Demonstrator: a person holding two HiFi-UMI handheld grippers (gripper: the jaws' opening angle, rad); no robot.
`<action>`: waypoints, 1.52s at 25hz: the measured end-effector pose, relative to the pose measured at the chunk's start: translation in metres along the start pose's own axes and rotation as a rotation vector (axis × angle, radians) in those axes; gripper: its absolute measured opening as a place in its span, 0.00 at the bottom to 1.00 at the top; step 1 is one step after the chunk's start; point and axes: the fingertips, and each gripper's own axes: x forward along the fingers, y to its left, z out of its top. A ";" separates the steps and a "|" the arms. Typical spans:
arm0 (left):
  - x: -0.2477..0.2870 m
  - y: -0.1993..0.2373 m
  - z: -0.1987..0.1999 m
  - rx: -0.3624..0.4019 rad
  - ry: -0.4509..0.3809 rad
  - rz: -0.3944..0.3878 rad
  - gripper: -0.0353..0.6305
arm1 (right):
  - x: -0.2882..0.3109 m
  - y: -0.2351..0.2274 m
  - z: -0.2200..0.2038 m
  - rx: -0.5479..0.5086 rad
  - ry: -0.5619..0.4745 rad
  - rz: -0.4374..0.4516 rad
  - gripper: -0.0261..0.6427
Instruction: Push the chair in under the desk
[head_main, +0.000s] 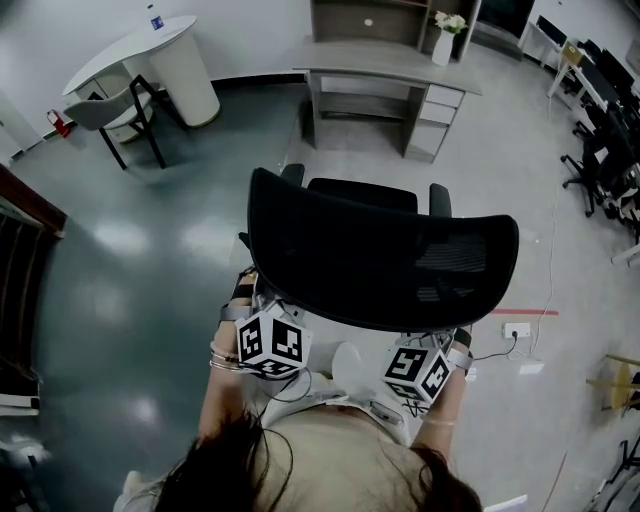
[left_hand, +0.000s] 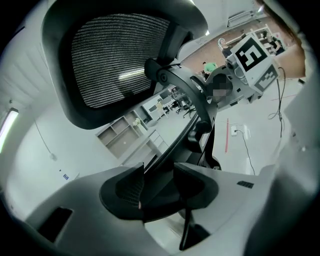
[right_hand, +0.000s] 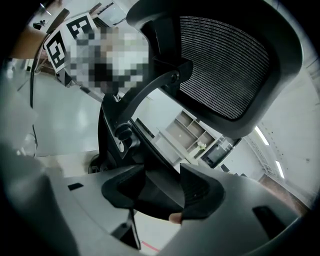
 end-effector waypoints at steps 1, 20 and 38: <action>0.002 0.002 0.000 0.000 -0.002 0.001 0.32 | 0.002 -0.001 0.001 0.003 0.001 0.002 0.36; 0.045 0.027 0.006 -0.008 0.000 0.001 0.32 | 0.052 -0.022 0.008 0.019 0.033 0.025 0.36; 0.080 0.048 0.014 -0.033 0.037 0.027 0.32 | 0.096 -0.042 0.016 -0.025 0.037 0.026 0.36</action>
